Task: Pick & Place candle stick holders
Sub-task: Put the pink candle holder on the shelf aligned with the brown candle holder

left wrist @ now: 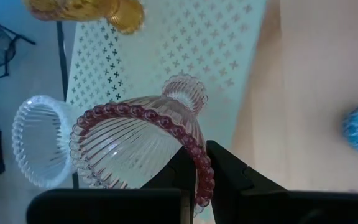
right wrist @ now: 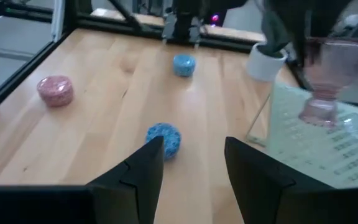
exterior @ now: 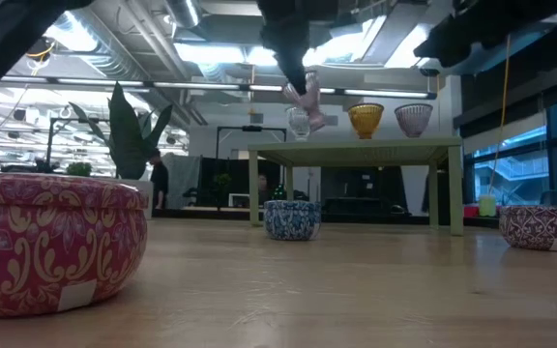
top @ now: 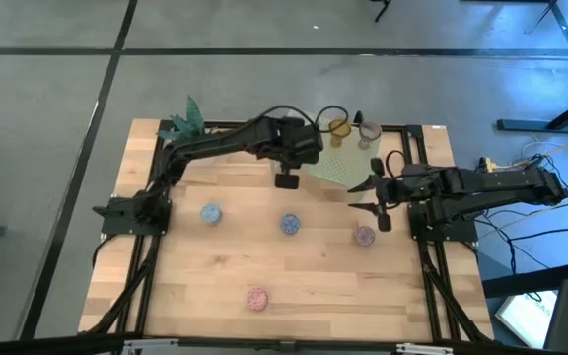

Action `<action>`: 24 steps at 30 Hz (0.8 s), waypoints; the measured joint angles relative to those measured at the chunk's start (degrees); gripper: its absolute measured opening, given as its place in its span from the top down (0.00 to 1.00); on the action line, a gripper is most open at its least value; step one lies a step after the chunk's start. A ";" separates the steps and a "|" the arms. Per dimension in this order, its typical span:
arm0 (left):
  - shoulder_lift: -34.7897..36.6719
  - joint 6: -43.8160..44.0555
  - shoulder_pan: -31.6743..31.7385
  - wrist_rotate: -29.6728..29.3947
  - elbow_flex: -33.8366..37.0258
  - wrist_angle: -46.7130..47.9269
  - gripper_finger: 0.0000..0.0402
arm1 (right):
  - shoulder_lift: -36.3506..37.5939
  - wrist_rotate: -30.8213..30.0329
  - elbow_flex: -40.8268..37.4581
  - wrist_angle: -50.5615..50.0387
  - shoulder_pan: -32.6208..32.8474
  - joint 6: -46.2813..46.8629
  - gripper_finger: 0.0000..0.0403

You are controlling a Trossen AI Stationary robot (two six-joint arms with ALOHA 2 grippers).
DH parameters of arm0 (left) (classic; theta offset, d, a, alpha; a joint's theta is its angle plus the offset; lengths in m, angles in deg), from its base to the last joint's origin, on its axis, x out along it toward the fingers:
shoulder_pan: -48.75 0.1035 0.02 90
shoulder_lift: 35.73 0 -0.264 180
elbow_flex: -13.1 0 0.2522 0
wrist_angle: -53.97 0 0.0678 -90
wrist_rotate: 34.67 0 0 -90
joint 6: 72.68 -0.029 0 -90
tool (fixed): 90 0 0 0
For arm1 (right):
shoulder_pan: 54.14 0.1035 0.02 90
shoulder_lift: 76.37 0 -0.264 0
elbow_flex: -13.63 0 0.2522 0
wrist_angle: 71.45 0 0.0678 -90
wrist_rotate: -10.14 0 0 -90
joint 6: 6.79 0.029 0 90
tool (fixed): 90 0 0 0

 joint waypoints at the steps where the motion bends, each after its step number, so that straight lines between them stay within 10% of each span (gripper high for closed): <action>1: -0.38 -0.92 0.43 0.01 0.00 0.02 0.96 | 0.00 0.56 0.00 -0.29 0.00 0.06 0.57; 24: -1.46 -15.43 1.58 -1.33 0.00 3.76 0.94 | -0.04 8.46 0.00 -1.10 0.00 0.08 0.57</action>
